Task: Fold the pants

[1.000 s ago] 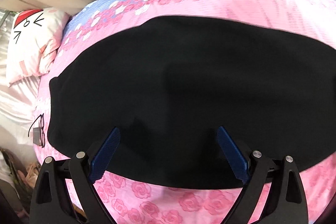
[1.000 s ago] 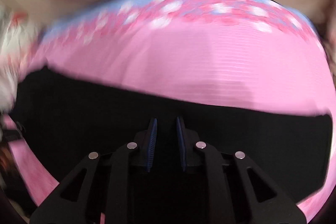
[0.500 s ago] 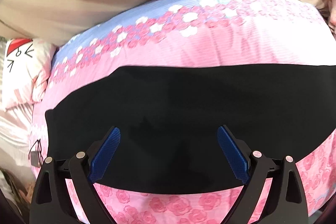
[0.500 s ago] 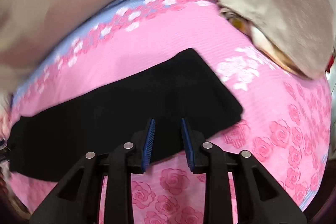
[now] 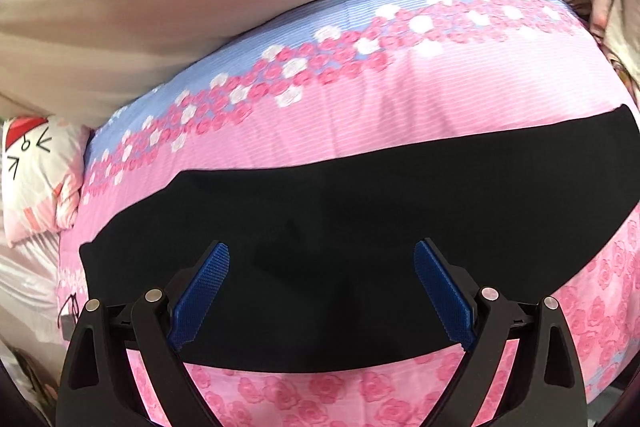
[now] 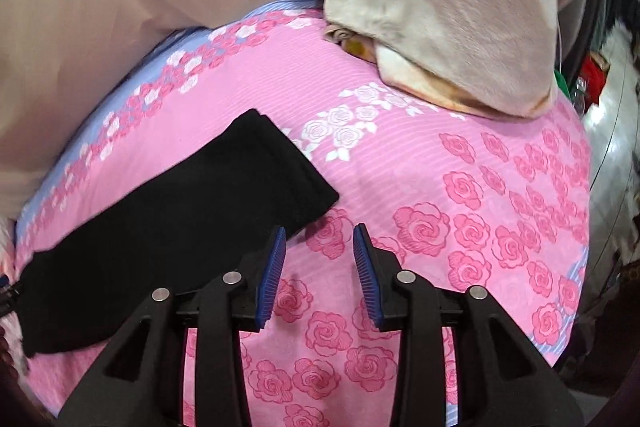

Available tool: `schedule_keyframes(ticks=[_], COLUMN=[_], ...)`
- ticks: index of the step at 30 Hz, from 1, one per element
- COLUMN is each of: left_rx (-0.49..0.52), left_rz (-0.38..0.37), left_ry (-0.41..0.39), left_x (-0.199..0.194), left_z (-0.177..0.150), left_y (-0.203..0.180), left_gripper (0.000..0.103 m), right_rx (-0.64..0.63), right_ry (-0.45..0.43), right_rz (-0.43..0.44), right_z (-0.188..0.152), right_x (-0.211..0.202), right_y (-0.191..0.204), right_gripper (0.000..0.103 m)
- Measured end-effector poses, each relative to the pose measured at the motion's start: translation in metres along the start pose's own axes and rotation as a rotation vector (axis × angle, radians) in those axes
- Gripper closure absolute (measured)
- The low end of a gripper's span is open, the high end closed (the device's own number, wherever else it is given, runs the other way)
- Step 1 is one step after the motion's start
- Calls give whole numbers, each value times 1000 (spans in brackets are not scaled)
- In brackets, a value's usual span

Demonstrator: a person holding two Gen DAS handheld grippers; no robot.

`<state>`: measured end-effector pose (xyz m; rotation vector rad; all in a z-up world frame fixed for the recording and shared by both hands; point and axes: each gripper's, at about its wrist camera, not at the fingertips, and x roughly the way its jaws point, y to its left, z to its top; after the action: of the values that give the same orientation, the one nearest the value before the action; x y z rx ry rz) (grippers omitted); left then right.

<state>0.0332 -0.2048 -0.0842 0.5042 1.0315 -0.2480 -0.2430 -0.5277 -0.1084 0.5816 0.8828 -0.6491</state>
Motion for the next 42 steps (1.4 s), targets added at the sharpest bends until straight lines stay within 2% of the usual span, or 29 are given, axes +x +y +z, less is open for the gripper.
schedule_keyframes(ticks=[2,8,11,17,18,21,24,29,31,32,35,36,37,38,39,40,41,42], left_rx=[10,54,71,73,72,77,85,73,60,50,25,13,6,-3,-6,-7,-11,-18], left_rz=[0,-1,-1,6,2,-4,-3,10,21,27,50,56,59,63,72,81,93,96], left_ry=[-7,-10,-2,26,29,27,22,34,47,58,78,85,88,95,107,116,125,125], left_x=[-4,-8,-5,6,7,7,6,8,11,14,20,22,24,29,33,36,39,39], left_z=[3,6,6,4,4,6,7,4,1,-1,-7,-9,-11,-14,-16,-17,-19,-21], left_y=[-8,-29,-36,-38,-38,-40,-42,-34,-26,-21,-5,1,5,10,12,14,17,20], left_gripper=[11,10,10,10,10,10,10,10,10,10,10,10,10,10,10,10,10,10], right_rx=[25,-36,-71,-63,-80,-191,-262,-342,-402,-424,-459,-465,-484,-498,-498,-480,-451,-421], right_ry=[-1,-42,-21,-20,-22,-11,-14,60,73,66,-31,-24,44,77,34,32,7,-31], right_rz=[19,-19,-40,14,23,76,38,11,7,8,13,7,-11,-8,-19,-38,-41,-13], right_z=[-1,5,6,12,15,32,47,63,62,64,76,77,73,68,68,70,70,68], right_x=[-2,-1,7,8,10,26,44,84,89,83,59,65,86,96,88,80,67,50], right_y=[-10,-7,-7,-5,-1,29,46,59,65,69,72,68,64,63,63,62,60,57], right_gripper=[35,35,35,35,41,67,68,67,80,93,94,93,91,82,74,66,61,61])
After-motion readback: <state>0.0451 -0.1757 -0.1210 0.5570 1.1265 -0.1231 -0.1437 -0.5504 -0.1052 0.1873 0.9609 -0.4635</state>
